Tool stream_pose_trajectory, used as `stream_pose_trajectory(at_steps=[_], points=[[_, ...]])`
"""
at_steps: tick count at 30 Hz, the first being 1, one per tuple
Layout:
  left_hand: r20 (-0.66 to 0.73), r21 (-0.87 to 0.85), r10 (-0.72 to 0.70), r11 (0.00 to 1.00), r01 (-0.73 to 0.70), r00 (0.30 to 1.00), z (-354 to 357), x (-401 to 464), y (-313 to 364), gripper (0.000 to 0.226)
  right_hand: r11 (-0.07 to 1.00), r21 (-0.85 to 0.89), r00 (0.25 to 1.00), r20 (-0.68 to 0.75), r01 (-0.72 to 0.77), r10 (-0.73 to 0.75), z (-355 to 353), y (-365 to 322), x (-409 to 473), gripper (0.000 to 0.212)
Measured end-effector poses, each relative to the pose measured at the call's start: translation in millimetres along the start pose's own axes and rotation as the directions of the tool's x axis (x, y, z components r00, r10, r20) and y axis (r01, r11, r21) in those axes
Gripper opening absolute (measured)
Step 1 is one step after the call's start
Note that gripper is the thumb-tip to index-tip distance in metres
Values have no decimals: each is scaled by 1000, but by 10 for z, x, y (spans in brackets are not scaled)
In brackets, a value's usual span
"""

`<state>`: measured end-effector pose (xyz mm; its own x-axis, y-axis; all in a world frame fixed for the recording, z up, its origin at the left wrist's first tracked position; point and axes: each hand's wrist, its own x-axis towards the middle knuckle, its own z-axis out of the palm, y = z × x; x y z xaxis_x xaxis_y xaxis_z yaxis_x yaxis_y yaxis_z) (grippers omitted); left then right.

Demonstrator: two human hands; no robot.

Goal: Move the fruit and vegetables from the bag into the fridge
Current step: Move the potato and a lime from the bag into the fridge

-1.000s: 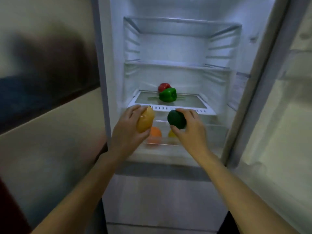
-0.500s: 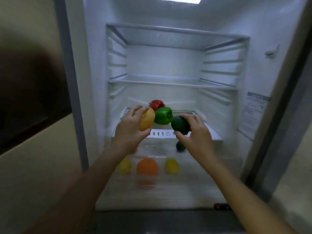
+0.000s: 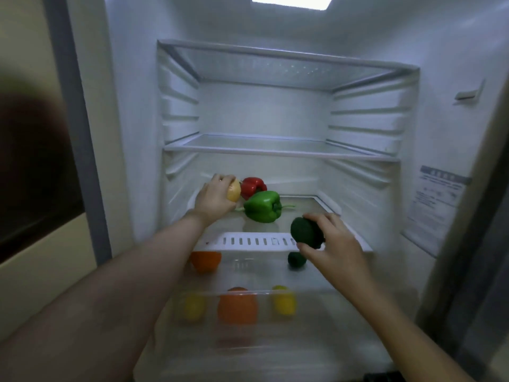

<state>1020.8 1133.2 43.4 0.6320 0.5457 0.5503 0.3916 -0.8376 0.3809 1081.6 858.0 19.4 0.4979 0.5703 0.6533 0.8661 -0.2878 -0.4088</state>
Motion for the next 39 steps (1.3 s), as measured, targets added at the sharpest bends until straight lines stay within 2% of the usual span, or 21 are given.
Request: stream_pose_trajectory(at_steps=[4,10,16,21,26,30,34,36,39], points=[[95,49,-70,997,65,993,120,127,-32,67,999,-20,998,55,25,-24,11,51,-15,49],[142,50,-113,993,107,983,195,290,-36,60,995,-72,994,98,63,-55,-69,99,41,48],[47,103,-78,992,73,996,156,166,69,44,994,-85,989,133,68,-56,-81,141,-5,47],[-33,135,-63,989,67,997,8,-206,174,40,998,-35,987,157,44,-38,-94,144,-28,48],[22,235,-132,964,123,991,-224,-724,355,42,999,-8,980,195,40,-38,-127,72,66,49],[-110,281,-42,957,71,993,-466,-1290,475,43,998,51,972,226,48,-59,-89,4,136,50],[-211,339,20,939,54,977,-590,-1966,530,45,991,89,941,315,101,-124,-13,-50,177,50],[-180,351,9,935,55,984,-580,-2230,542,45,989,94,928,347,114,-140,15,-61,187,50],[-110,341,67,940,-25,992,-495,-2514,549,49,986,105,899,409,127,-159,38,-21,184,48]])
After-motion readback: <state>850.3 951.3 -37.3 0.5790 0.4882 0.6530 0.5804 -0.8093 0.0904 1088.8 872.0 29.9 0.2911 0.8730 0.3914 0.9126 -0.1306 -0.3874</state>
